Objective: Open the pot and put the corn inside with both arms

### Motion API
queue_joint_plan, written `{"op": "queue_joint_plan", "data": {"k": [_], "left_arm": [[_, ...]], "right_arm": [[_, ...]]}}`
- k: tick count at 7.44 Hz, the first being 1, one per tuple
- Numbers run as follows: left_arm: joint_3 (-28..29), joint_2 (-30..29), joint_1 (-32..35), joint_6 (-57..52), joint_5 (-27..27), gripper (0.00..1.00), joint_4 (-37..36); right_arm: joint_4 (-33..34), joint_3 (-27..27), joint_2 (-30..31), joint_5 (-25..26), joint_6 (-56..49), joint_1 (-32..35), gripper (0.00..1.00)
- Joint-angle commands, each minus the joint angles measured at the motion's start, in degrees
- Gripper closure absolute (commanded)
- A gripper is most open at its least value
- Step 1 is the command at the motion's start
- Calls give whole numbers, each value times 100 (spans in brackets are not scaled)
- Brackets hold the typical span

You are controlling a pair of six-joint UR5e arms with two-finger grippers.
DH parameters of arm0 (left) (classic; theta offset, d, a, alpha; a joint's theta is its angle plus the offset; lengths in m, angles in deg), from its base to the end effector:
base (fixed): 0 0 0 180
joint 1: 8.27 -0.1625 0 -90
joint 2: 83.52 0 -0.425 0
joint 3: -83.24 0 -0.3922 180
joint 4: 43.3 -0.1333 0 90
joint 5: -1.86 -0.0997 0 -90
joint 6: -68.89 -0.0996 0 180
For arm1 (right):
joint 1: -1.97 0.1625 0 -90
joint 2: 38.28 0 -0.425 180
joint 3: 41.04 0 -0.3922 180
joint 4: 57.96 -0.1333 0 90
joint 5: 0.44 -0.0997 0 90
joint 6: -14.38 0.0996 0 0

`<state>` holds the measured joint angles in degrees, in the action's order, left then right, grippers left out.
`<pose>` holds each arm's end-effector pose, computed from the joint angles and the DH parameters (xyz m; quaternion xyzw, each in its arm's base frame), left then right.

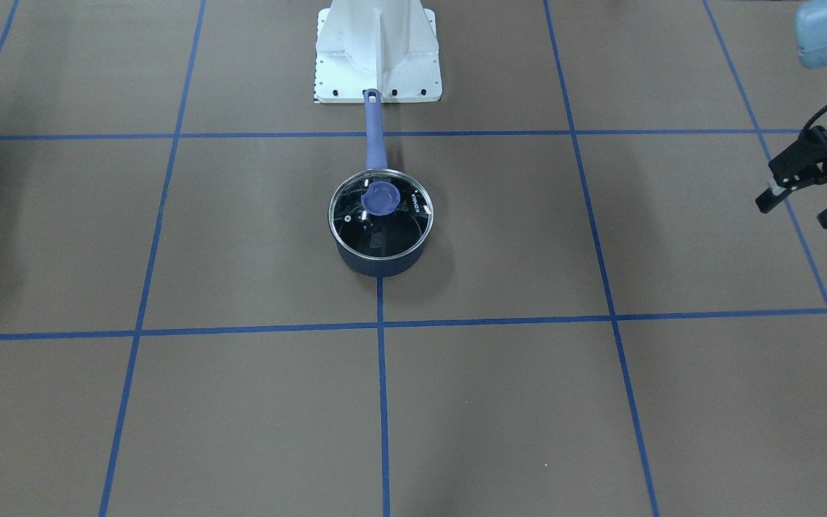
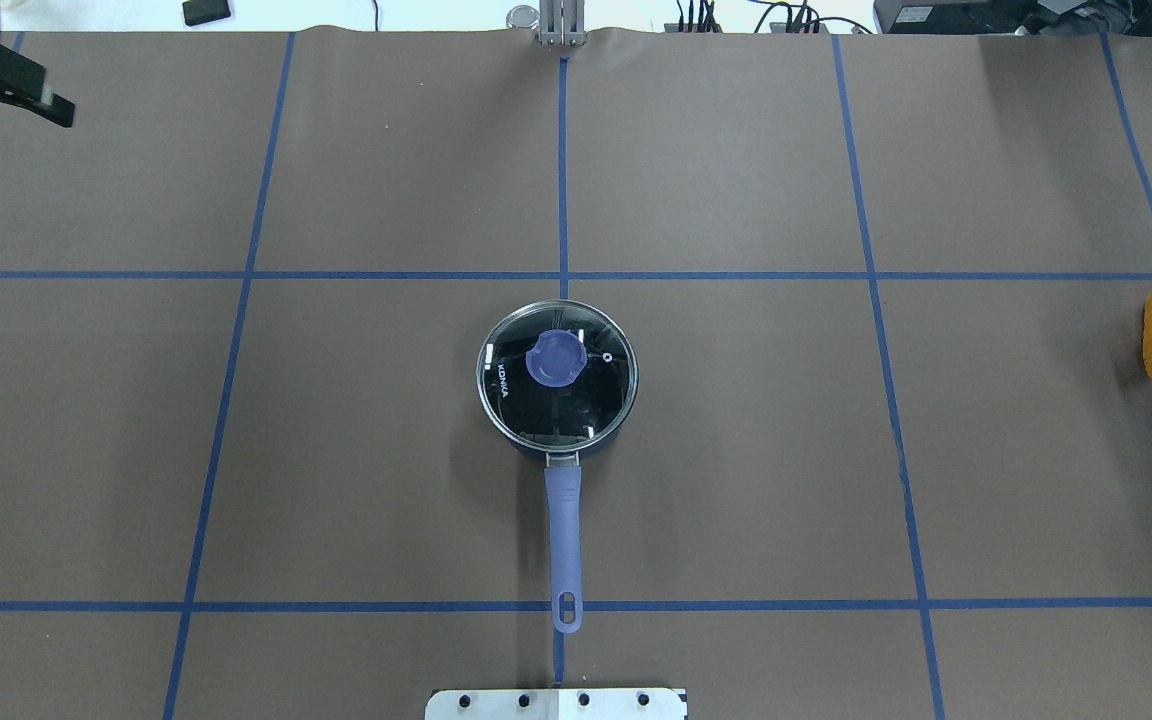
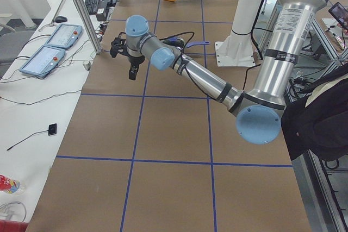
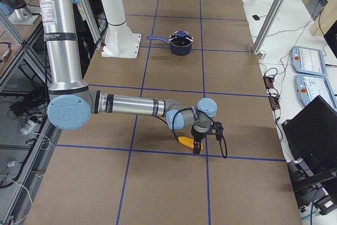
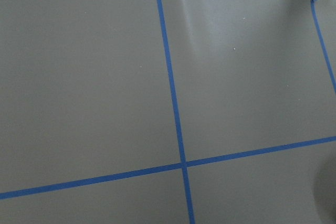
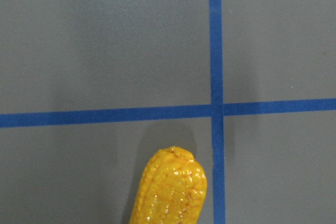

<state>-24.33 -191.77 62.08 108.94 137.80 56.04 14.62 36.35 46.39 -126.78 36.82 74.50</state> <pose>0.1337 -0.5581 0.3147 0.1273 0.4885 -0.0031 0.8632 -0.0915 -0.5381 0.6968 -0.0271 -0.3206 0.0135 0.9467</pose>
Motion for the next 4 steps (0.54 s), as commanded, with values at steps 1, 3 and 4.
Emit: {"op": "queue_joint_plan", "data": {"k": [1, 3, 4], "left_arm": [[-10, -537, -652, 704, -504, 3, -264], [-45, -925, -1178, 1327, -882, 3, -468], [-45, -1091, -1538, 1704, -1145, 3, -477]], "right_arm": [[10, -21, -82, -66, 32, -29, 0], [1, -48, -117, -198, 41, -73, 0], [-7, -144, -117, -198, 32, -90, 0]]}}
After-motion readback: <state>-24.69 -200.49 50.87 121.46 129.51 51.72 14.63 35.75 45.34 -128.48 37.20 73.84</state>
